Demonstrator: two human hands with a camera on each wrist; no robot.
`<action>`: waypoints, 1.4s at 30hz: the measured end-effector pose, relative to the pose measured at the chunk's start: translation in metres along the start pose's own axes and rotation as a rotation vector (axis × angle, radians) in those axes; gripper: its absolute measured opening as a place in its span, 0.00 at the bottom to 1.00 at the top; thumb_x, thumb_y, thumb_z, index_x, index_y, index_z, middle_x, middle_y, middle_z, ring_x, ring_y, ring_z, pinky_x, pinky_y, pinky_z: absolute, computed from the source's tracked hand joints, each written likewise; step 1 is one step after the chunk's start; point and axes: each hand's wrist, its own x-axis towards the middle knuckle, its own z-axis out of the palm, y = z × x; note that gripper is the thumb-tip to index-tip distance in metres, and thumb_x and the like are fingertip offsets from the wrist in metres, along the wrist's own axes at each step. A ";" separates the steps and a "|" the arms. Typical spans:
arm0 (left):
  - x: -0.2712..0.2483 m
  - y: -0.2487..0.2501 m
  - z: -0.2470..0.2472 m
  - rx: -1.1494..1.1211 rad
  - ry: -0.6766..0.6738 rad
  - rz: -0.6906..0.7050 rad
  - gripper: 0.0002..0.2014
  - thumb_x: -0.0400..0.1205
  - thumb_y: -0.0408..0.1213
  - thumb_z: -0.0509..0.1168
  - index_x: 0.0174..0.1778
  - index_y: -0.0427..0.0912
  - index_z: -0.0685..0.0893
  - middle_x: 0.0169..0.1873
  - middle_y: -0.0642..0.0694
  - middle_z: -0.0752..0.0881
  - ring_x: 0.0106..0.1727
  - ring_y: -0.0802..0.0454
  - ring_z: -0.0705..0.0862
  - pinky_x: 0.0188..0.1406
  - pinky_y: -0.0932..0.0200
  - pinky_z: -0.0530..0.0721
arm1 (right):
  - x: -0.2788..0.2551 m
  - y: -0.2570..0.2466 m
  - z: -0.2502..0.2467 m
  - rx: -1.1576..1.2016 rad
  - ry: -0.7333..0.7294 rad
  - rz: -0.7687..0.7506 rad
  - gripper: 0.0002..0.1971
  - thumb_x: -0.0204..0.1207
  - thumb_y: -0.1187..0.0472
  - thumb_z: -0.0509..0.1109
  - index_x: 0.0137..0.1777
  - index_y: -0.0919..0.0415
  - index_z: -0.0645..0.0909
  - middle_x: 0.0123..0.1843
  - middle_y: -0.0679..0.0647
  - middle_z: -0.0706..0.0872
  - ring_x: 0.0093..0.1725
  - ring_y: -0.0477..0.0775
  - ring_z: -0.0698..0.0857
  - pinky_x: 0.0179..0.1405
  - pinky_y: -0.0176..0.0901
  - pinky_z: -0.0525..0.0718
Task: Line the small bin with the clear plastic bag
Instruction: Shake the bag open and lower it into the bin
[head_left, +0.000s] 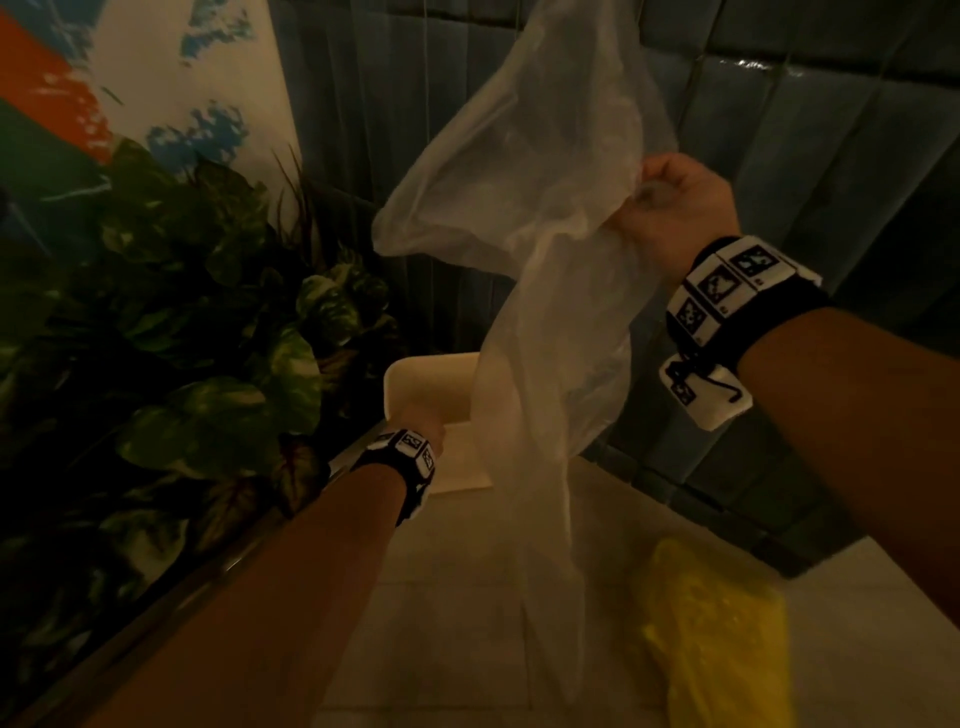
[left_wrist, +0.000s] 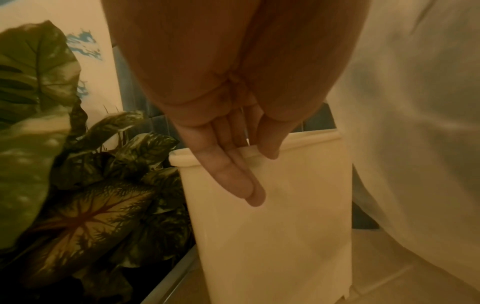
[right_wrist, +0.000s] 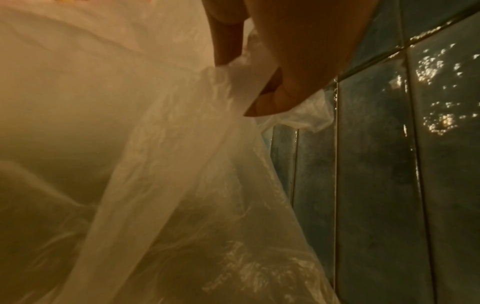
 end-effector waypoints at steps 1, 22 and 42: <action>-0.002 -0.001 -0.001 0.008 -0.019 -0.006 0.18 0.89 0.37 0.52 0.74 0.40 0.75 0.73 0.39 0.76 0.73 0.40 0.75 0.73 0.50 0.73 | -0.001 -0.001 -0.002 0.007 0.008 0.000 0.16 0.63 0.68 0.82 0.35 0.47 0.79 0.35 0.43 0.85 0.28 0.29 0.83 0.36 0.27 0.85; -0.102 -0.019 0.024 0.017 -0.189 0.096 0.20 0.85 0.45 0.61 0.71 0.42 0.79 0.64 0.42 0.83 0.61 0.42 0.83 0.63 0.50 0.83 | -0.020 -0.060 -0.003 0.111 -0.057 -0.039 0.16 0.62 0.68 0.81 0.36 0.48 0.80 0.35 0.43 0.85 0.31 0.34 0.84 0.34 0.31 0.86; -0.134 0.054 -0.219 -1.013 0.431 0.518 0.10 0.81 0.44 0.68 0.34 0.51 0.87 0.16 0.55 0.82 0.12 0.62 0.72 0.15 0.69 0.71 | -0.015 -0.134 -0.017 0.136 -0.045 -0.220 0.20 0.64 0.68 0.81 0.55 0.61 0.82 0.47 0.52 0.89 0.43 0.42 0.88 0.43 0.33 0.87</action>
